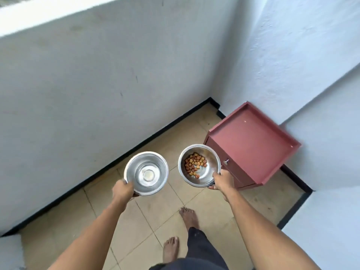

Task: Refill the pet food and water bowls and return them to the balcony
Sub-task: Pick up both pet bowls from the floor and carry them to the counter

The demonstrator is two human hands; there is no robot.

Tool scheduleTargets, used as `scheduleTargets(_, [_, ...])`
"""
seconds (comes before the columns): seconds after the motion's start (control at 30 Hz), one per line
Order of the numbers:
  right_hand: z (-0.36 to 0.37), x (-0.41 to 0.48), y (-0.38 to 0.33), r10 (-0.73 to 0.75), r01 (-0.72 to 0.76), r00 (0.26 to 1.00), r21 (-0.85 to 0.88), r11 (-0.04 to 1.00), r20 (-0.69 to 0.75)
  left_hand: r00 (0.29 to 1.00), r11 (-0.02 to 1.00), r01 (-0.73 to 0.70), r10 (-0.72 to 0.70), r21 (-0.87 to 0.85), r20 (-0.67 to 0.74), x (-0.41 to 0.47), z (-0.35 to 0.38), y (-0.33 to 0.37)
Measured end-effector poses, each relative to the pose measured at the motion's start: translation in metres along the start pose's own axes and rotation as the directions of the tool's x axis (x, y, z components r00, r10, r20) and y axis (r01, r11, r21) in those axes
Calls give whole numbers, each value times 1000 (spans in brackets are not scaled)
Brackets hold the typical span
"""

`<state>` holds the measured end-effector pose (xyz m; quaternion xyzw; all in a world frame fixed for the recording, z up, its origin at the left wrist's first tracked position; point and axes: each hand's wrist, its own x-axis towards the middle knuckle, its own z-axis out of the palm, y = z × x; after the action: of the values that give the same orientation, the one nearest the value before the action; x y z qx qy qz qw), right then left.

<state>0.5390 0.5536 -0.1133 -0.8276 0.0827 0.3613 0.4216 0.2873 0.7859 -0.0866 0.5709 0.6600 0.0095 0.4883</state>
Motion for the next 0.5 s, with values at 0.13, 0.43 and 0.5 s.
scheduleTargets(0.13, [-28, -42, 40, 44, -35, 998, 163, 986, -50, 991, 989, -107, 98, 97, 94, -22, -6, 3])
scheduleTargets(0.43, [-88, -139, 128, 133, -31, 958, 369, 929, -255, 916, 903, -341, 258, 261, 306, -90, 20, 23])
scheduleTargets(0.5, [-101, -162, 148, 162, -40, 946, 397, 917, -280, 891, 874, -392, 284, 287, 354, -109, 32, 27])
